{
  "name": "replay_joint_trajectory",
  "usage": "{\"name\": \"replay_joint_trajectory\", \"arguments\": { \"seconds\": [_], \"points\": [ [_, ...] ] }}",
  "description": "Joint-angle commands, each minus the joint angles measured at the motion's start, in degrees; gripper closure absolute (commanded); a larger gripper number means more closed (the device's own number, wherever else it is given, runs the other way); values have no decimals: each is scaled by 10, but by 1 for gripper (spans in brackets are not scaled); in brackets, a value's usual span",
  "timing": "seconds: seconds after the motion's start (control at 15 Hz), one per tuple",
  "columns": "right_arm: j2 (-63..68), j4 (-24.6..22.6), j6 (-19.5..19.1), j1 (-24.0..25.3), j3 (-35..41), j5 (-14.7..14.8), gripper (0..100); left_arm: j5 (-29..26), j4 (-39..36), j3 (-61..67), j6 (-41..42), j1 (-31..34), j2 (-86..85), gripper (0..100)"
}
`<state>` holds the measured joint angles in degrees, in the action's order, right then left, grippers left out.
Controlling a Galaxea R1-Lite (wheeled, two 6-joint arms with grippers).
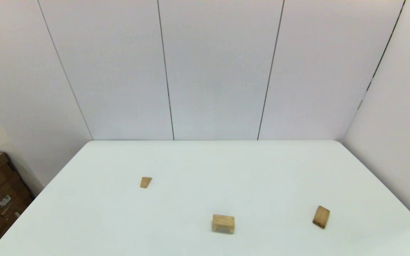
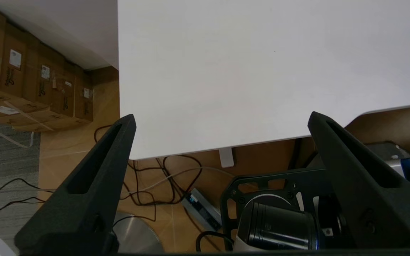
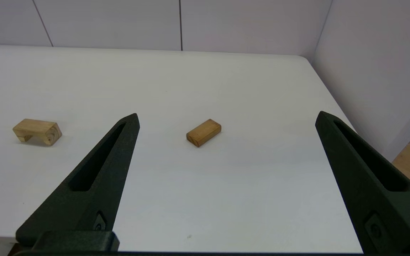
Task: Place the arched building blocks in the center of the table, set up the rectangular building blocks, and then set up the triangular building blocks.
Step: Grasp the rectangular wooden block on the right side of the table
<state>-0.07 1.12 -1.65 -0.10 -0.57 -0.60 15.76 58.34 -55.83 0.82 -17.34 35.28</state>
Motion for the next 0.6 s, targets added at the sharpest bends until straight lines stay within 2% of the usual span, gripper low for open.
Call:
{"name": "replay_joint_trajectory", "arguments": {
  "seconds": [0.07,0.2,0.33,0.6],
  "points": [
    [0,0,0,0,0,0,0,-6,12,27,1,35,-110,0],
    [0,0,0,0,0,0,0,-14,12,35,2,53,-127,0],
    [0,0,0,0,0,0,0,-48,10,51,18,71,-152,0],
    [0,0,0,0,0,0,0,-50,7,85,41,114,-190,0]
  ]
}}
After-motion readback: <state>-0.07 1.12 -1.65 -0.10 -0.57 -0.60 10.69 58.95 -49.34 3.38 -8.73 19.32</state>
